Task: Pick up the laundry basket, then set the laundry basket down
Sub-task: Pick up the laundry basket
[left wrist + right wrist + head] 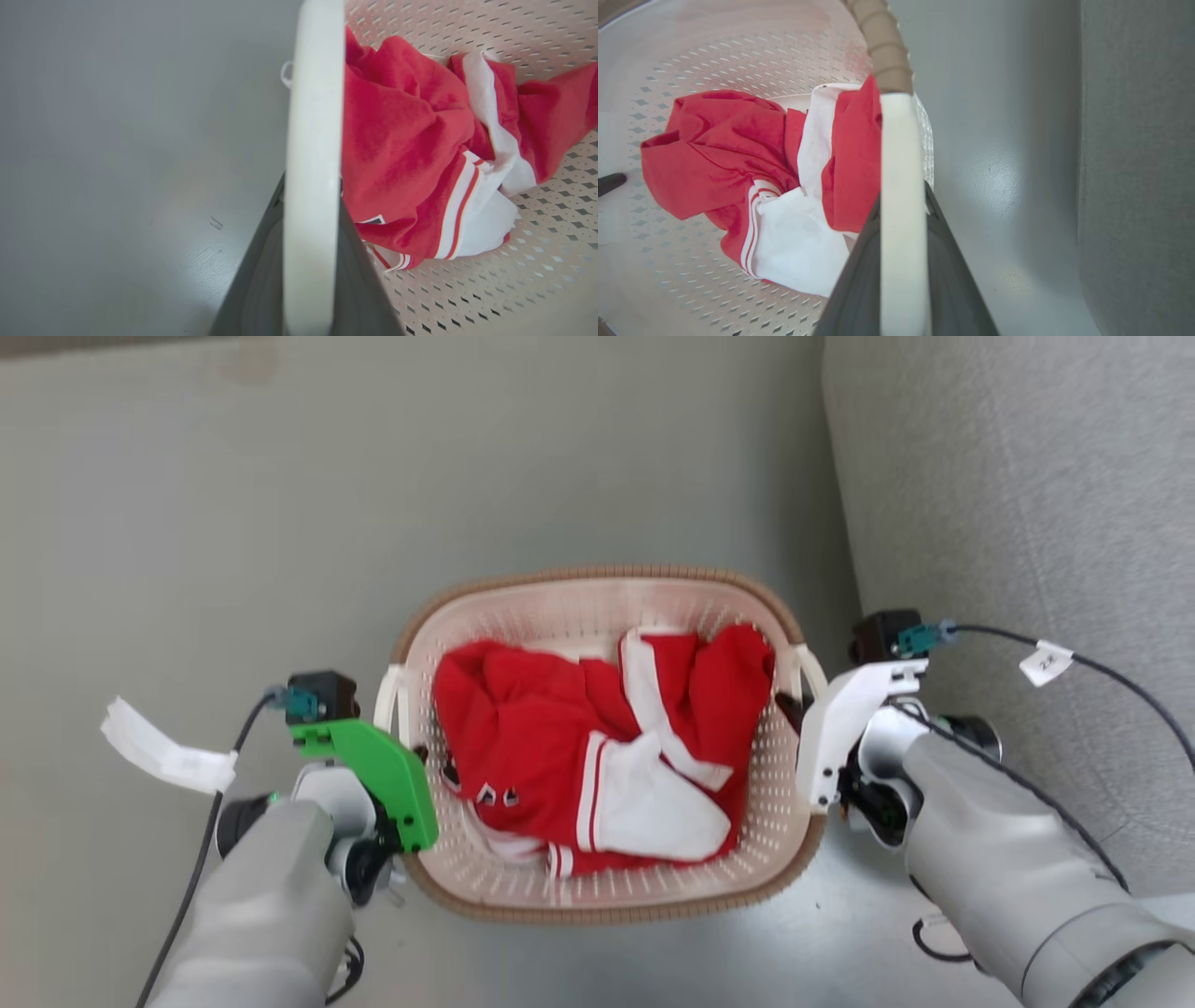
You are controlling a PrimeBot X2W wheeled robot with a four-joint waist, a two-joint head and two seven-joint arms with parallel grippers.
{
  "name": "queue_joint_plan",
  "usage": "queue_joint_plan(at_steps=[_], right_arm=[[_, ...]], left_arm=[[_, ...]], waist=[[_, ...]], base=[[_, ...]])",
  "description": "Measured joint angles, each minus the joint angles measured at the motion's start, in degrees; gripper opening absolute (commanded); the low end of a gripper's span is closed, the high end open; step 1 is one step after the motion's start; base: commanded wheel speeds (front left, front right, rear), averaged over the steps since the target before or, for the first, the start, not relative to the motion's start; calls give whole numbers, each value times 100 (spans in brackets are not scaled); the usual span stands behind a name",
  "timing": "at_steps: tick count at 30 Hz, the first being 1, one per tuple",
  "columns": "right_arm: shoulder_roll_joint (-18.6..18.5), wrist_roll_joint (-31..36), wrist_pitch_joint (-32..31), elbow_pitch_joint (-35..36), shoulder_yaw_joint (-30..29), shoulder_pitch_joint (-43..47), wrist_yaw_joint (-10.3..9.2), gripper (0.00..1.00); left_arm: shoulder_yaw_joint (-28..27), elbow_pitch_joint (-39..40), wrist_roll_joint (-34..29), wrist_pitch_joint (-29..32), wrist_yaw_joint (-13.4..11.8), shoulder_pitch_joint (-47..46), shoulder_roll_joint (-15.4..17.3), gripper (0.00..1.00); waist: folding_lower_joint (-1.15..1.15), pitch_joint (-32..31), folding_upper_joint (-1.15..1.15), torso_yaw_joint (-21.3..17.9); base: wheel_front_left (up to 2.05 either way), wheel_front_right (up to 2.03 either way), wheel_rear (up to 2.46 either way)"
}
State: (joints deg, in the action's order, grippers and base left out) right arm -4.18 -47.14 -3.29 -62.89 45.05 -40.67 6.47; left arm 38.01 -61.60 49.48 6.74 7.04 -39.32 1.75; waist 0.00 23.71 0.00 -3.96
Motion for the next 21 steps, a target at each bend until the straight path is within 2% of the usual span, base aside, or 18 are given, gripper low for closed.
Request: queue_joint_plan(at_steps=[21], right_arm=[[-24,-553,-641,33,531,937,-10,0]], left_arm=[[450,-45,637,539,0,976,36,0]], waist=[[0,-1507,0,-53]], base=[[0,0,0]])
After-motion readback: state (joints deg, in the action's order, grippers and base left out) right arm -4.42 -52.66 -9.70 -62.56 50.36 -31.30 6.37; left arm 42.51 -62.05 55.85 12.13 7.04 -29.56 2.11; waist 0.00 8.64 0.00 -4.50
